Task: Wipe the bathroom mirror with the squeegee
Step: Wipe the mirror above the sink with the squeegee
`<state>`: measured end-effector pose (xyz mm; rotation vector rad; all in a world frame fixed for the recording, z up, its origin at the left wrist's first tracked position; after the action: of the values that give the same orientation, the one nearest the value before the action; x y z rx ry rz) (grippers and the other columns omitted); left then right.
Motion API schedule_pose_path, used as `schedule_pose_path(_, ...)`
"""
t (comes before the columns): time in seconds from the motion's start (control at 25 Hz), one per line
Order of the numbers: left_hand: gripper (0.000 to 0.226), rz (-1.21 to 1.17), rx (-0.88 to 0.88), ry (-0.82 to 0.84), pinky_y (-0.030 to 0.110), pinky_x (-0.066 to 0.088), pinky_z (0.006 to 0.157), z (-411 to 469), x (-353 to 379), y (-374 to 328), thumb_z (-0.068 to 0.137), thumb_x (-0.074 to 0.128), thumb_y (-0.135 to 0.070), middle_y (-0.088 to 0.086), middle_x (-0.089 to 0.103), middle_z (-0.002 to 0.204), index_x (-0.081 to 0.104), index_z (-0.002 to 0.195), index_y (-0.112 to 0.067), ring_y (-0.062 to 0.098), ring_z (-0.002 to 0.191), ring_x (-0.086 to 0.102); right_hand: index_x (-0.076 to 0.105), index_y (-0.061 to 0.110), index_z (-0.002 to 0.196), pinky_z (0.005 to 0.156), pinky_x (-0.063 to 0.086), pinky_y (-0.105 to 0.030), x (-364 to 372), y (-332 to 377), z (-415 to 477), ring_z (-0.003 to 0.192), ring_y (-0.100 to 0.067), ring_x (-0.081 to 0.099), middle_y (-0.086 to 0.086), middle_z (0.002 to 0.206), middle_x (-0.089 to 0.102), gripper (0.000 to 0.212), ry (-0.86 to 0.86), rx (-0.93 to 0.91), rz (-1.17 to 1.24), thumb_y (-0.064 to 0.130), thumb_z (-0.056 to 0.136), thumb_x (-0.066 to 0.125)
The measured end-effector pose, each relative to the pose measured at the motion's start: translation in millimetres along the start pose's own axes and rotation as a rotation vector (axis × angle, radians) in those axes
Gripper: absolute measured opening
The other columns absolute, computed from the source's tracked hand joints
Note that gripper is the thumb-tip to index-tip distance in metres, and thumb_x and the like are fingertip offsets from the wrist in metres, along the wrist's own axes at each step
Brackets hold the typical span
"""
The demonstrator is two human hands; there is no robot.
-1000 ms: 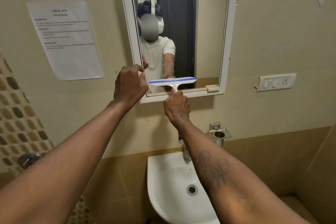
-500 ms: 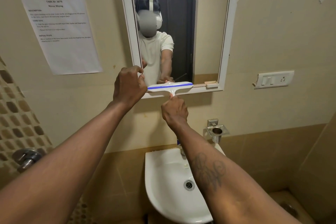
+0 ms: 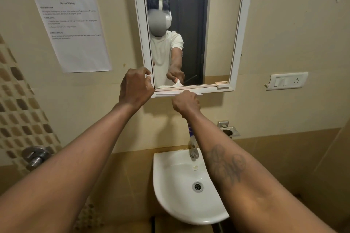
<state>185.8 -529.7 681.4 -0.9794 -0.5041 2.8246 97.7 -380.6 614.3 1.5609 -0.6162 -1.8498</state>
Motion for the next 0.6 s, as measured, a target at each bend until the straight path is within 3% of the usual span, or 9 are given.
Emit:
schedule_pose_path(0.28,0.022,0.017,-0.030,0.011,0.041,0.051,0.083,-3,-5,24,0.092,0.055,-0.014,0.017,0.068,0.102,0.069,0.109,-0.012,0.037,0.103,0.060,0.068,0.011,0.102,0.071,0.060,-0.044,21,-15,-15,0.080,-0.027,0.068,-0.008,0.089,0.068,0.044,-0.228,-0.084,0.070,0.037,0.110,0.034)
schedule_pose_path(0.6,0.026,0.031,-0.043,0.018,0.040,0.049,0.085,7,2,34,0.094,0.054,-0.016,0.018,0.068,0.107,0.068,0.115,-0.012,0.036,0.107,0.059,0.065,0.009,0.104,0.063,0.054,-0.037,28,-4,2,0.078,-0.022,0.064,-0.005,0.090,0.065,0.031,-0.256,-0.104,0.002,0.029,0.108,0.041)
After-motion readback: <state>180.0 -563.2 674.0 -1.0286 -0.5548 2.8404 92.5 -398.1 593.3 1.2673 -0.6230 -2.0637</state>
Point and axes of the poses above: each hand's wrist, its own z-axis towards the middle knuckle, its own x-axis out of the palm, y = z × x, the point moved 2 cm from there along z, towards the middle knuckle
